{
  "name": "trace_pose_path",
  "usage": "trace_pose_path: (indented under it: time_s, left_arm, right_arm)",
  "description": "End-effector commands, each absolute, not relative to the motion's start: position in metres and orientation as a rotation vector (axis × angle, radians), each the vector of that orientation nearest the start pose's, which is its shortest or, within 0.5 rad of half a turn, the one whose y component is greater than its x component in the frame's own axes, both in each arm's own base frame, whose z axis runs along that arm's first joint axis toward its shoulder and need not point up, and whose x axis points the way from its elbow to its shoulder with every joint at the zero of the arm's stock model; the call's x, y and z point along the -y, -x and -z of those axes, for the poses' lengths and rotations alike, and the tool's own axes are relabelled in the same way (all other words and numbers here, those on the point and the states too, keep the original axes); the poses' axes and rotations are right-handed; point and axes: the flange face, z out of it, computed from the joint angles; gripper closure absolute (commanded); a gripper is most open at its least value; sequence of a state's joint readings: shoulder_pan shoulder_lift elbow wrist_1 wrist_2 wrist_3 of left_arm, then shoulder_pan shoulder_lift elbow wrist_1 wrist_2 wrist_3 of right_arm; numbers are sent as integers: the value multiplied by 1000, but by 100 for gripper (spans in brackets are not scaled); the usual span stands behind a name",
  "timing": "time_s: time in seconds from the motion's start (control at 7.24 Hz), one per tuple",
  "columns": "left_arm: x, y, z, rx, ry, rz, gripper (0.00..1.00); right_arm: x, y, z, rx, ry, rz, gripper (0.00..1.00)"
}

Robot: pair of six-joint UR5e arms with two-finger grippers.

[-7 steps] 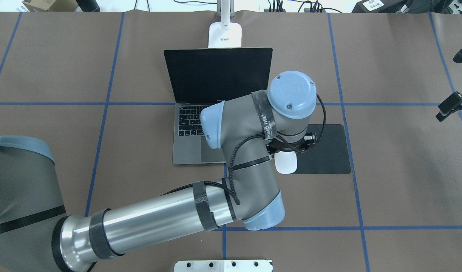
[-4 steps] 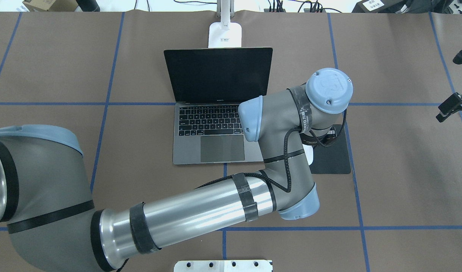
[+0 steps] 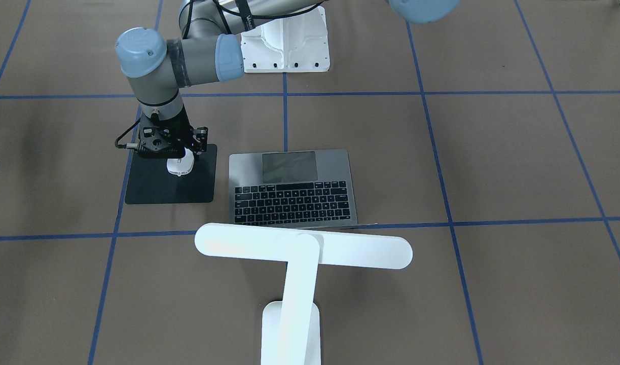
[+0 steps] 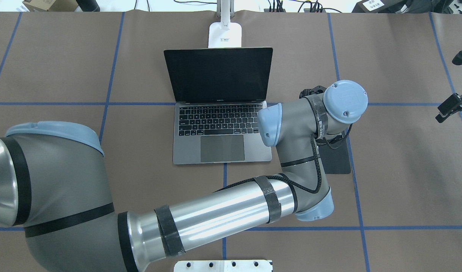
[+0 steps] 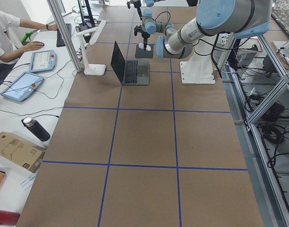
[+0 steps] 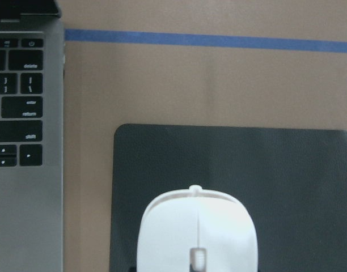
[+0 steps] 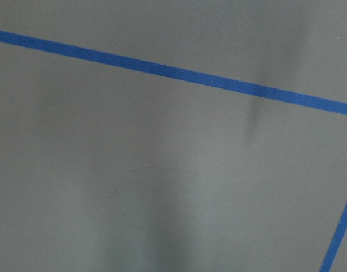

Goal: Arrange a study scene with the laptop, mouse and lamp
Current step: 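Lower the white mouse onto the dark gray pad with the left gripper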

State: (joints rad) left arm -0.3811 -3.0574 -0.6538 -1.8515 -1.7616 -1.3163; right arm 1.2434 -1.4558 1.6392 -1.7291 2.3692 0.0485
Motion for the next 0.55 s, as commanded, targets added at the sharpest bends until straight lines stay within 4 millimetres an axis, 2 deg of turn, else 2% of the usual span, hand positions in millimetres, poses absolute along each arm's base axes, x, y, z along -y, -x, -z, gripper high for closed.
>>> trace_pose_path:
  time_s: [0.0, 0.28, 0.41]
  left_arm:
    - [431, -805, 13, -848, -123, 31, 35]
    - [431, -807, 11, -844, -120, 31, 34]
    - [430, -807, 12, -846, -119, 32, 30]
  right_arm:
    - [527, 115, -582, 797, 132, 273, 1]
    - [526, 118, -581, 799, 135, 277, 1]
    - [526, 118, -583, 798, 138, 276, 1]
